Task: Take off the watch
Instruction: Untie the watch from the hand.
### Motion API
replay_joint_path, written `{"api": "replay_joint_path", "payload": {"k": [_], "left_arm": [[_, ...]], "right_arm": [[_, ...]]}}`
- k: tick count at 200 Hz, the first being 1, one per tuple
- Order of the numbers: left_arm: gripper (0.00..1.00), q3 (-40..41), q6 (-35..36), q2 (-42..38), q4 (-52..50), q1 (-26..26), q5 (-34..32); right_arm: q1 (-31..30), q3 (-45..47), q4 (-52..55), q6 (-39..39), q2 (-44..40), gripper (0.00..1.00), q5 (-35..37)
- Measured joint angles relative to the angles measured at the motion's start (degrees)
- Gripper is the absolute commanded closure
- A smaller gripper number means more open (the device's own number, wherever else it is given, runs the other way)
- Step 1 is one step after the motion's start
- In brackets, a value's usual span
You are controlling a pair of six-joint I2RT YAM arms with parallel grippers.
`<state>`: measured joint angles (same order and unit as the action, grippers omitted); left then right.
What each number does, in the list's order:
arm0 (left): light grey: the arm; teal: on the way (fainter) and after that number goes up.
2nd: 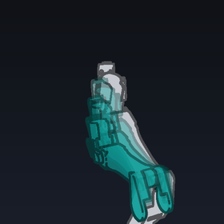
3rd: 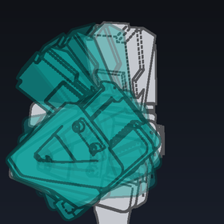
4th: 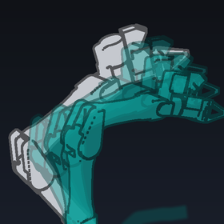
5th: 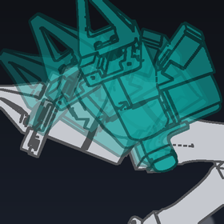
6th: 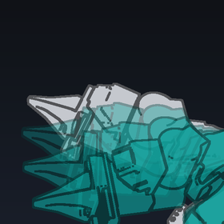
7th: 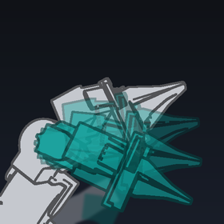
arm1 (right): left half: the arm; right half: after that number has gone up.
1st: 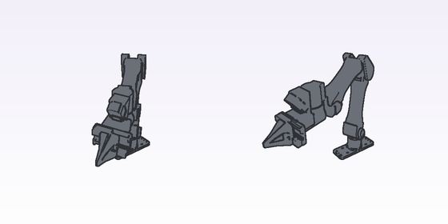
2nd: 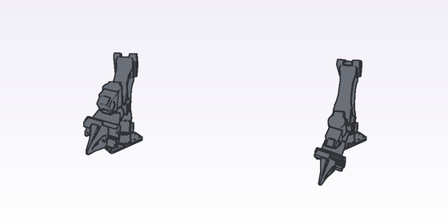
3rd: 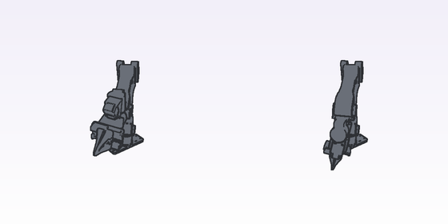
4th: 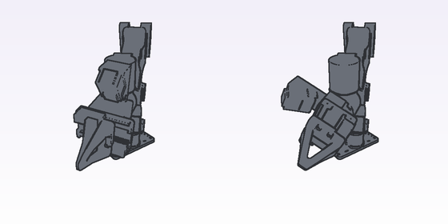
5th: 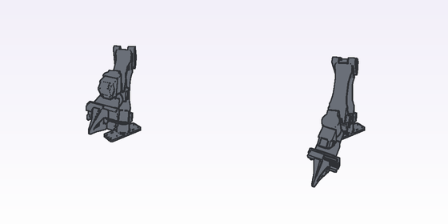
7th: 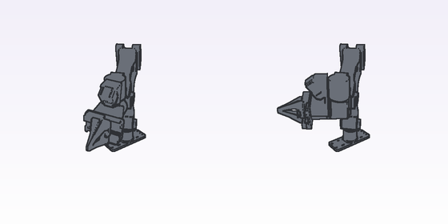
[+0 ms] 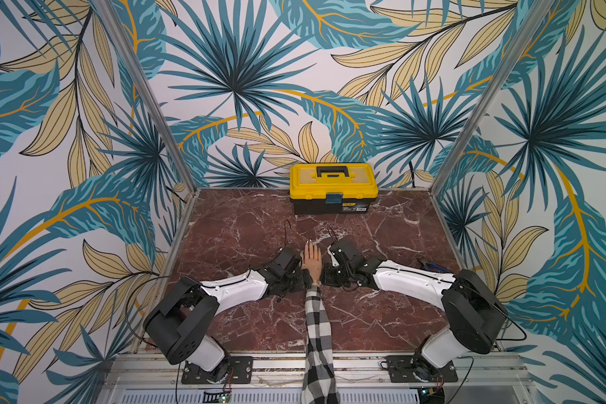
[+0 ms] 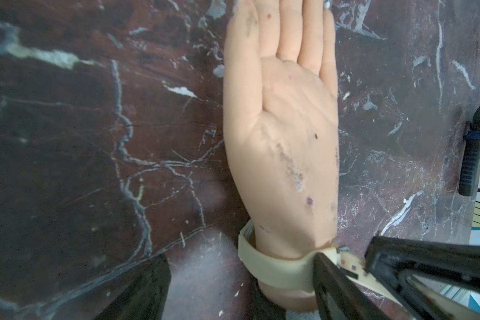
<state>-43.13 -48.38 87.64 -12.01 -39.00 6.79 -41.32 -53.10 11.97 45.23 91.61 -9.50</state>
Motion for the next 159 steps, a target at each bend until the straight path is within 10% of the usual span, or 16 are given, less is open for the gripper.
{"api": "replay_joint_path", "payload": {"k": [159], "left_arm": [[0.08, -7.65, 1.95, 0.04, -5.46, -0.37, 2.23]], "right_arm": [[0.09, 0.0, -0.09, 0.0, -0.02, 1.0, -0.39]]}}
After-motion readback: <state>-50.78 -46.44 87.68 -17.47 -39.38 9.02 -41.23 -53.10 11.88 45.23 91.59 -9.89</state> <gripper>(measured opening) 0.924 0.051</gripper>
